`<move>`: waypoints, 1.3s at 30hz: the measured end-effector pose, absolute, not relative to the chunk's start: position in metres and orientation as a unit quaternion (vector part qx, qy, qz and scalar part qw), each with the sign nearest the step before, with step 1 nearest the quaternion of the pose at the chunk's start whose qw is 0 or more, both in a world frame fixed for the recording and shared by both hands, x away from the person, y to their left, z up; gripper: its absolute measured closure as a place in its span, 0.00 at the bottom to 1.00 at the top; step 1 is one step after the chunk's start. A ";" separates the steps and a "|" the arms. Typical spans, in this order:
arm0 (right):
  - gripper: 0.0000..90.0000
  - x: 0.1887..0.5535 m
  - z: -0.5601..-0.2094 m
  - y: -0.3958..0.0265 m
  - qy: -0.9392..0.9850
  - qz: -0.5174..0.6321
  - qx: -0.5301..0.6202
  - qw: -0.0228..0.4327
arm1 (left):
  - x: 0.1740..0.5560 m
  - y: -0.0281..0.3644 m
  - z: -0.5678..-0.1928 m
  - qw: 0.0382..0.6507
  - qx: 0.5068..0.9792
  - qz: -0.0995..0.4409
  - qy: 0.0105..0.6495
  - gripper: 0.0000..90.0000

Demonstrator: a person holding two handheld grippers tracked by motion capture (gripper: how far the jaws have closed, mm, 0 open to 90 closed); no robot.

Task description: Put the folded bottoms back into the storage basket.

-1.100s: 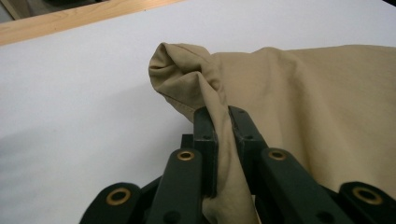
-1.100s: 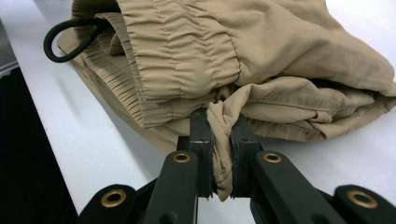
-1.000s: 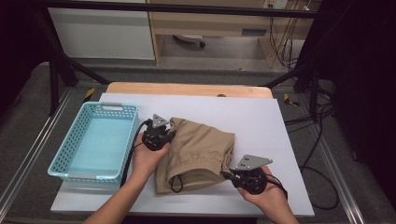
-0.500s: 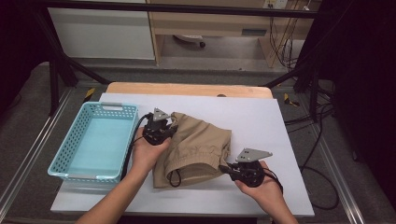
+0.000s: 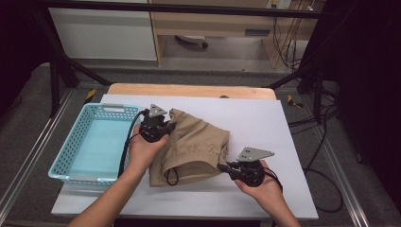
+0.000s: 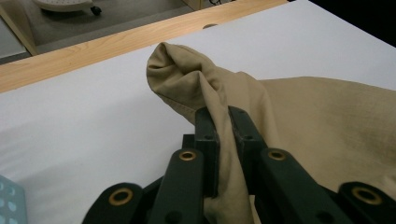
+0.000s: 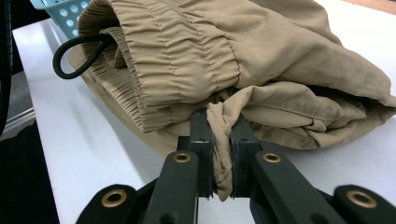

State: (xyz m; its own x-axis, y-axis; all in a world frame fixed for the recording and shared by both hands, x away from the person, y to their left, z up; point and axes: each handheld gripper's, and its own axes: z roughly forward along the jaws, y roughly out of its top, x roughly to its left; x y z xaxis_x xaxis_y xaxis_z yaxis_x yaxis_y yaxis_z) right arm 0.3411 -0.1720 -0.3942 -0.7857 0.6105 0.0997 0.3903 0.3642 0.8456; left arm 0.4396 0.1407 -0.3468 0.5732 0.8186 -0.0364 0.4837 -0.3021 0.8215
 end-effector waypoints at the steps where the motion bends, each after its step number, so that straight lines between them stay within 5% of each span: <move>1: 0.93 0.341 -0.393 -0.172 0.817 0.475 0.305 0.117 | 0.439 0.142 -0.345 0.419 0.782 0.201 0.416 0.93; 39: 0.93 0.349 -0.369 -0.159 0.803 0.506 0.294 0.113 | 0.440 0.159 -0.317 0.426 0.779 0.207 0.411 0.93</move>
